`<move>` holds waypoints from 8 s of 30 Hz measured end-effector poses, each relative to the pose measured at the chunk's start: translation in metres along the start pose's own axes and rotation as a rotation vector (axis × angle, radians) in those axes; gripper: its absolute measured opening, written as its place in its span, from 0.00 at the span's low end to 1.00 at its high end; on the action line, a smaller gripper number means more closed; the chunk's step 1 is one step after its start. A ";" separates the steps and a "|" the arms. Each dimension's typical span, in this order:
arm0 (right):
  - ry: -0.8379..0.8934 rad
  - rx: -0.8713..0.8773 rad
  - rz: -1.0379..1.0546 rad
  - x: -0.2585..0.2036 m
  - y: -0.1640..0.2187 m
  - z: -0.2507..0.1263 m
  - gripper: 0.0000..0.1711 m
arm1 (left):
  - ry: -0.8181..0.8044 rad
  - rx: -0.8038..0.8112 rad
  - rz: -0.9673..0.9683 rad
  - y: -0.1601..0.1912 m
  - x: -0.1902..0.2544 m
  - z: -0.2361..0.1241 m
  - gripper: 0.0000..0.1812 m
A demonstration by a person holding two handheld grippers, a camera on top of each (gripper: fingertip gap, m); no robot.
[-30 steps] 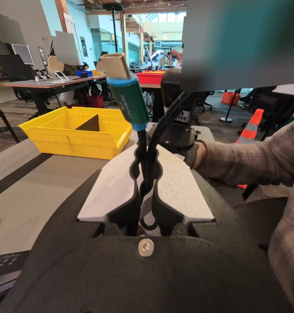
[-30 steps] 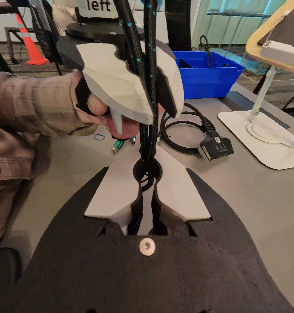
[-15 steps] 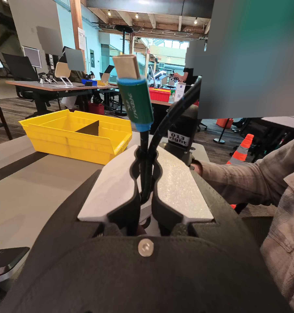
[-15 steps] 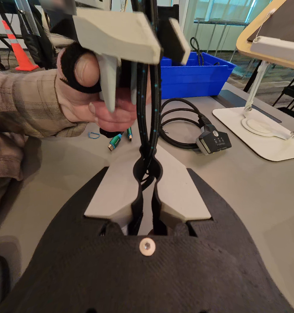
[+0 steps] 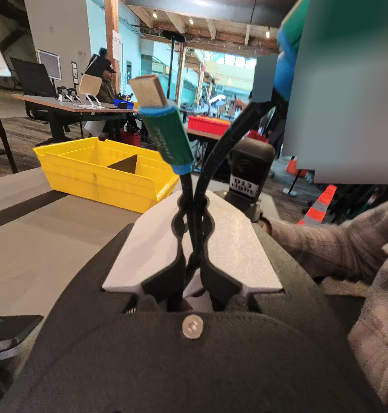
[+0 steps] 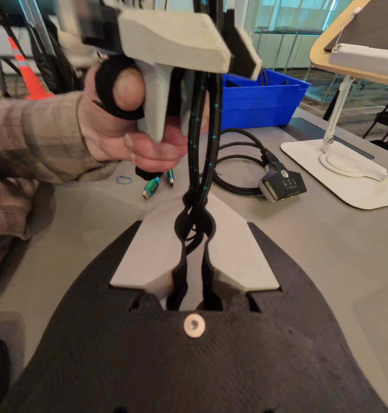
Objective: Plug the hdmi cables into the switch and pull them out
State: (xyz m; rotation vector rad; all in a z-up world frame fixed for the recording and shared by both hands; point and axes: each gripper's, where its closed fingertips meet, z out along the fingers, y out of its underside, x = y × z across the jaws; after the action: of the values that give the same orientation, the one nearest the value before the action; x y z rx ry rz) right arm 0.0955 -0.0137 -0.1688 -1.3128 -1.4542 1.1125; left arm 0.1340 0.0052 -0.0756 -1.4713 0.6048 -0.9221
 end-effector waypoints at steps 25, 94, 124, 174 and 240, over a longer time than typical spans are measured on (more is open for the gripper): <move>0.013 -0.227 -0.017 -0.026 -0.027 -0.055 0.27 | 0.341 0.183 -0.103 -0.038 0.034 -0.040 0.06; 0.980 -0.466 -0.796 -0.037 -0.086 -0.031 0.24 | -0.073 0.339 -0.394 -0.035 0.033 -0.053 0.04; 0.370 0.039 0.203 -0.057 -0.051 0.010 0.06 | -0.071 0.192 -0.252 -0.010 0.036 -0.057 0.25; -0.634 0.004 0.439 -0.184 -0.026 0.023 0.07 | 0.662 0.187 0.131 -0.014 0.141 -0.121 0.06; 1.021 -0.530 -0.964 -0.030 -0.054 0.021 0.17 | -0.369 0.362 -0.553 0.019 -0.010 -0.093 0.11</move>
State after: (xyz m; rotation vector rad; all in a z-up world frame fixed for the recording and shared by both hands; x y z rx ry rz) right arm 0.0647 -0.0474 -0.1221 -0.9982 -1.2809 -0.5593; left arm 0.0548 -0.0417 -0.1008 -1.4438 -0.2496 -1.0733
